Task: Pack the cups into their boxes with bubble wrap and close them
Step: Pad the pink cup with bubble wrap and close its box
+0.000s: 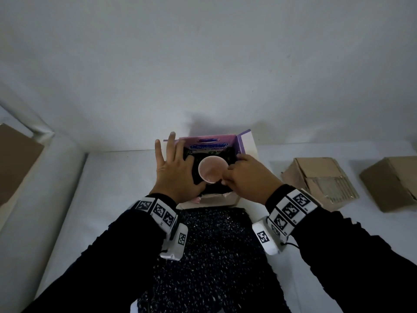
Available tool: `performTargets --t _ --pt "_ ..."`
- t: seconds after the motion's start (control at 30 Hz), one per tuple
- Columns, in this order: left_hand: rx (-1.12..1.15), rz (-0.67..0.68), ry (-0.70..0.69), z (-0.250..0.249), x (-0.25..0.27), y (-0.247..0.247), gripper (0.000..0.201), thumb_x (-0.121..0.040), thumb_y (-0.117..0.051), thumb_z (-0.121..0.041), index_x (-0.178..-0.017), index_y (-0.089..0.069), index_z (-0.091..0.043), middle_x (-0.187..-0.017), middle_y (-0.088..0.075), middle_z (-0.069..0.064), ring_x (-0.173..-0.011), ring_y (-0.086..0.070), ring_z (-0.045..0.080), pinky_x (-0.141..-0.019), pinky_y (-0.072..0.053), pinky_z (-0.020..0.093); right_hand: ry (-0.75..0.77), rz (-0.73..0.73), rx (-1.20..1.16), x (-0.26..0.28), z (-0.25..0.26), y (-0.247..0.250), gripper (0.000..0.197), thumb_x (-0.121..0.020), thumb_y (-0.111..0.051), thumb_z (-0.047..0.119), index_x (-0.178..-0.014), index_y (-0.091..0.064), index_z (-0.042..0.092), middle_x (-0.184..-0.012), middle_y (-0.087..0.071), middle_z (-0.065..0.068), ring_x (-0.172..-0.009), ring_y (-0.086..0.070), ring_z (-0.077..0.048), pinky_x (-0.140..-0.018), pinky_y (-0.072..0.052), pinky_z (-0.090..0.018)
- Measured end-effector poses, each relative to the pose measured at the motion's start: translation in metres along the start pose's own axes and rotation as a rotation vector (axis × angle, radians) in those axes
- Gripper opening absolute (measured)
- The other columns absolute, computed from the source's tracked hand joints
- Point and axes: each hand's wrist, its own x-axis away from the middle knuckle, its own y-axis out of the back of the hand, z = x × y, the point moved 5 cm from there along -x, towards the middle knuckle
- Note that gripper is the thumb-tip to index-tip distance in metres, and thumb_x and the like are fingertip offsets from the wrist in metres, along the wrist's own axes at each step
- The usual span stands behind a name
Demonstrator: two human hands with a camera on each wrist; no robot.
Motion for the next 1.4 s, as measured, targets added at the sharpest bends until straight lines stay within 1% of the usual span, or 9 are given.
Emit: performTargets --t 0.13,0.37,0.6,0.83,0.97,1.03,1.13,1.23,1.4 --pt "-0.020 0.044 -0.001 -0.001 0.001 -0.003 0.074 -0.071 -0.034 -0.079 -0.098 -0.065 -0.018 -0.119 -0.060 0.004 -0.144 -0.019 0.034 -0.109 0.016 0.067 -0.061 0.085 0.042 0.006 0.007 0.001 0.078 -0.089 0.003 0.047 -0.083 -0.068 0.016 -0.069 -0.068 0.000 -0.078 -0.064 -0.020 -0.121 -0.005 -0.045" --pt "-0.058 0.142 -0.094 -0.002 -0.007 -0.004 0.081 -0.064 -0.029 -0.086 -0.106 -0.064 -0.026 -0.100 -0.070 -0.008 -0.149 0.001 0.034 -0.101 0.027 0.069 -0.183 0.070 0.113 -0.017 -0.004 0.018 0.016 -0.077 -0.057 0.031 -0.088 -0.060 0.019 -0.073 -0.065 0.005 -0.080 -0.065 -0.021 -0.118 0.009 -0.046" --pt "-0.146 0.300 -0.055 -0.009 -0.018 -0.021 0.094 -0.062 -0.022 -0.096 -0.127 -0.059 -0.037 -0.097 -0.071 -0.012 -0.145 0.016 0.045 -0.096 0.030 0.072 -0.289 0.281 0.170 -0.033 -0.014 0.001 0.022 -0.080 -0.061 0.033 -0.098 -0.065 0.022 -0.094 -0.068 0.007 -0.119 -0.051 -0.022 -0.110 0.018 -0.067" --pt "-0.111 0.299 -0.045 -0.005 -0.014 -0.015 0.094 -0.063 -0.033 -0.093 -0.129 -0.056 -0.029 -0.100 -0.069 -0.008 -0.146 0.012 0.043 -0.093 0.033 0.071 -0.252 0.282 0.141 -0.041 -0.019 0.001 0.021 -0.080 -0.062 0.031 -0.099 -0.068 0.023 -0.100 -0.068 0.009 -0.129 -0.043 -0.022 -0.100 0.028 -0.063" --pt "0.073 0.231 -0.036 -0.005 -0.007 0.000 0.064 -0.064 -0.065 -0.069 -0.119 -0.060 -0.037 -0.123 -0.060 -0.014 -0.148 0.004 0.036 -0.094 0.034 0.069 -0.290 -0.049 0.065 -0.021 -0.013 0.021 0.025 -0.082 -0.058 0.018 -0.106 -0.063 0.025 -0.102 -0.067 0.008 -0.125 -0.047 -0.022 -0.111 0.013 -0.066" --pt "0.145 0.179 -0.037 -0.005 0.005 0.011 0.060 -0.069 -0.073 -0.056 -0.124 -0.058 -0.038 -0.131 -0.055 -0.014 -0.147 -0.010 0.031 -0.103 0.022 0.068 -0.250 -0.333 -0.056 0.004 0.000 0.030 0.029 -0.080 -0.062 0.016 -0.108 -0.063 0.023 -0.102 -0.067 0.004 -0.111 -0.055 -0.024 -0.113 -0.014 -0.057" --pt "0.222 0.015 -0.021 -0.007 0.029 0.014 0.046 -0.078 -0.070 -0.045 -0.122 -0.060 -0.033 -0.127 -0.058 -0.010 -0.135 -0.038 0.022 -0.114 -0.006 0.059 -0.027 -0.654 -0.206 0.047 0.042 0.023 0.015 -0.083 -0.063 0.013 -0.098 -0.064 0.012 -0.091 -0.063 -0.006 -0.084 -0.053 -0.027 -0.079 -0.040 -0.040" --pt "0.366 -0.233 -0.003 -0.012 0.057 0.008 0.025 -0.084 -0.063 -0.037 -0.107 -0.067 -0.028 -0.114 -0.065 -0.009 -0.115 -0.056 0.020 -0.105 -0.030 0.047 0.028 -0.588 -0.220 0.075 0.078 -0.017 0.005 -0.085 -0.063 0.016 -0.084 -0.061 0.012 -0.079 -0.060 -0.005 -0.071 -0.052 -0.025 -0.065 -0.038 -0.036" --pt "0.448 -0.260 -0.010 -0.026 0.109 -0.009 0.041 -0.085 -0.061 -0.032 -0.125 -0.060 -0.022 -0.140 -0.054 -0.004 -0.138 -0.038 0.018 -0.111 -0.031 0.044 -0.631 -0.060 -0.242 0.109 0.066 -0.098 0.058 -0.075 -0.070 0.048 -0.121 -0.050 0.019 -0.110 -0.055 -0.003 -0.098 -0.055 -0.028 -0.080 -0.040 -0.043"
